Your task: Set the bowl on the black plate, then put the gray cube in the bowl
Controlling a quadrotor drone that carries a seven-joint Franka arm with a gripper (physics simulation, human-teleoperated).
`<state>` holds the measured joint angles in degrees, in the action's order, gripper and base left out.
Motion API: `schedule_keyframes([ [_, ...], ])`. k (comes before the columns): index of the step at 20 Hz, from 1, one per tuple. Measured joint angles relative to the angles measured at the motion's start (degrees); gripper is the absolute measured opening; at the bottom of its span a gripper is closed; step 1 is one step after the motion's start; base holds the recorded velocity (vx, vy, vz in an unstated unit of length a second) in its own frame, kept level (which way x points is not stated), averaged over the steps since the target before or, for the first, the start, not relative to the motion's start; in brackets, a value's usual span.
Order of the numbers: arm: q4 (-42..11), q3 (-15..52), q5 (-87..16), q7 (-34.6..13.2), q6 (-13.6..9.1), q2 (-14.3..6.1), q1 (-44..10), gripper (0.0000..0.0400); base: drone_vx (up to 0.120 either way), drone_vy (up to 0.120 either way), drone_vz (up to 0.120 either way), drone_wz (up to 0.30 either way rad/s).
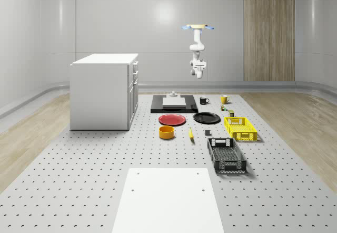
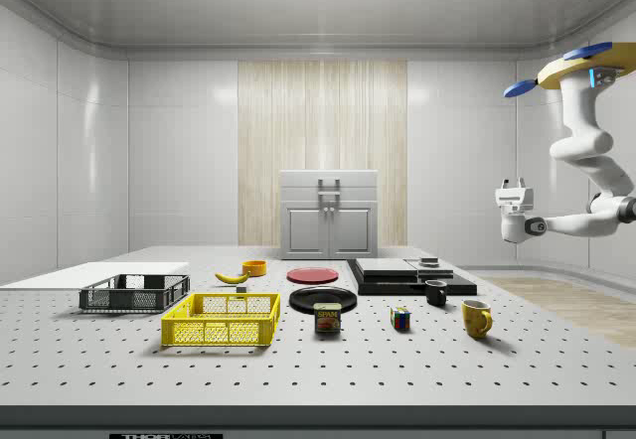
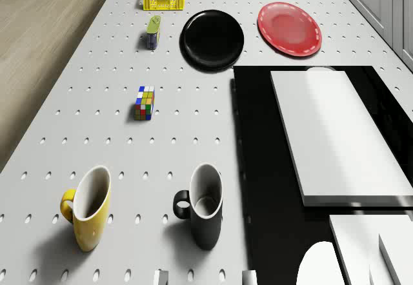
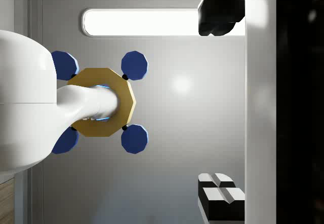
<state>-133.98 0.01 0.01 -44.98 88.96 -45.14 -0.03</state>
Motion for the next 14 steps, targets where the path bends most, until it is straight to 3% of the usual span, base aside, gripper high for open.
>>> schedule_keyframes([
  [3,3.62,0.04,0.03,0.05,-3.05,0.43,-0.09,0.04,0.027,-0.04,0.0,0.0],
  [9,10.83,0.12,0.08,0.11,-7.73,2.69,-0.21,0.04,0.12,-0.12,0.0,0.0],
  [14,14.76,0.16,0.11,0.14,-9.95,4.18,-0.28,0.04,0.12,-0.12,0.0,0.0],
])
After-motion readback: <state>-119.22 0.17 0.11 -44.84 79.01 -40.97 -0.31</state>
